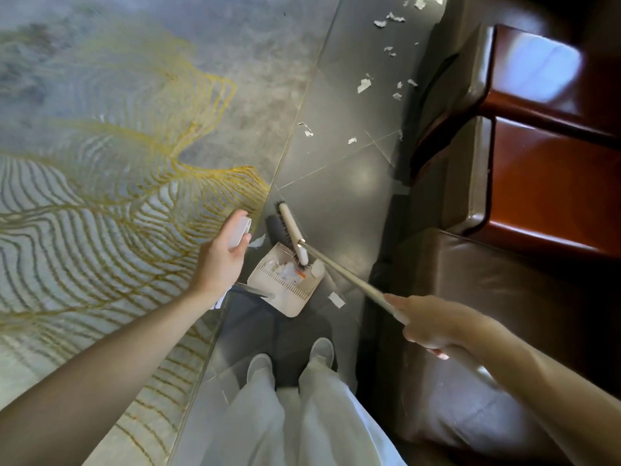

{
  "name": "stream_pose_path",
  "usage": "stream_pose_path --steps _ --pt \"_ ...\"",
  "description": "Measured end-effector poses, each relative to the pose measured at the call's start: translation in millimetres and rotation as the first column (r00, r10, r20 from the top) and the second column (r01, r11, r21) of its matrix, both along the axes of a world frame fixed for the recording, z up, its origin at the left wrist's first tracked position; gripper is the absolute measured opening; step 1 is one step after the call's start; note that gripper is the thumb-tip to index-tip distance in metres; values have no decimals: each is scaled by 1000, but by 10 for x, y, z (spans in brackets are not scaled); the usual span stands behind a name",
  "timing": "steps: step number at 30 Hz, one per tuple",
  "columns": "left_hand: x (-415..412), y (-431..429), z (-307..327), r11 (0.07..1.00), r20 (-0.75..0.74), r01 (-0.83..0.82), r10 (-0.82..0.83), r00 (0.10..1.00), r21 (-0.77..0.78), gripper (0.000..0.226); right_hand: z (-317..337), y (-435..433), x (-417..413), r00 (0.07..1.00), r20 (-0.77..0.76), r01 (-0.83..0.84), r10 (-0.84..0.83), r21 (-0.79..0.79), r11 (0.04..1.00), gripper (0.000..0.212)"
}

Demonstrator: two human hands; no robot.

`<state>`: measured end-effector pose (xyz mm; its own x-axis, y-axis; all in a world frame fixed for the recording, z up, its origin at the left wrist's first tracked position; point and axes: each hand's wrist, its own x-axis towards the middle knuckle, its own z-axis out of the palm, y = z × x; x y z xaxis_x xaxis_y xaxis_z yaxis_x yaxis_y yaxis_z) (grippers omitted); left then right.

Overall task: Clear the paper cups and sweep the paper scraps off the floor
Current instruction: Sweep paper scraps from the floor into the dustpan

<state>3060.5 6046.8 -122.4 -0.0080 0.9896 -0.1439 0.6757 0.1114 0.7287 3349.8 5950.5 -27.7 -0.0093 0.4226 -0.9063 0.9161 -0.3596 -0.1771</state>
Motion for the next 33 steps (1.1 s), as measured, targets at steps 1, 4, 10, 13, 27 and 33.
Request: stream_pose_path --steps 1,4,10,13,27,33 --pt "-100 -59 1 1000 -5 -6 6 1000 15 37 23 33 -51 1000 14 -18 18 9 1000 67" --pt "-394 -235 11 997 8 -75 74 997 33 37 30 190 -269 998 33 -53 51 49 997 68" --pt "-943 -468 15 943 63 -330 332 941 -32 41 -319 623 -855 998 56 -24 16 155 988 56" --pt "-1188 -451 -15 912 55 -407 409 911 -48 41 -570 797 -1181 993 87 -95 77 227 969 54" --pt "-1452 -163 -36 925 42 -377 379 924 -41 41 -433 590 -1526 988 -66 -146 141 -74 987 67" --pt "-1447 -289 -26 926 79 -374 377 923 -50 41 -177 406 -1307 998 -10 -57 56 -35 998 76"
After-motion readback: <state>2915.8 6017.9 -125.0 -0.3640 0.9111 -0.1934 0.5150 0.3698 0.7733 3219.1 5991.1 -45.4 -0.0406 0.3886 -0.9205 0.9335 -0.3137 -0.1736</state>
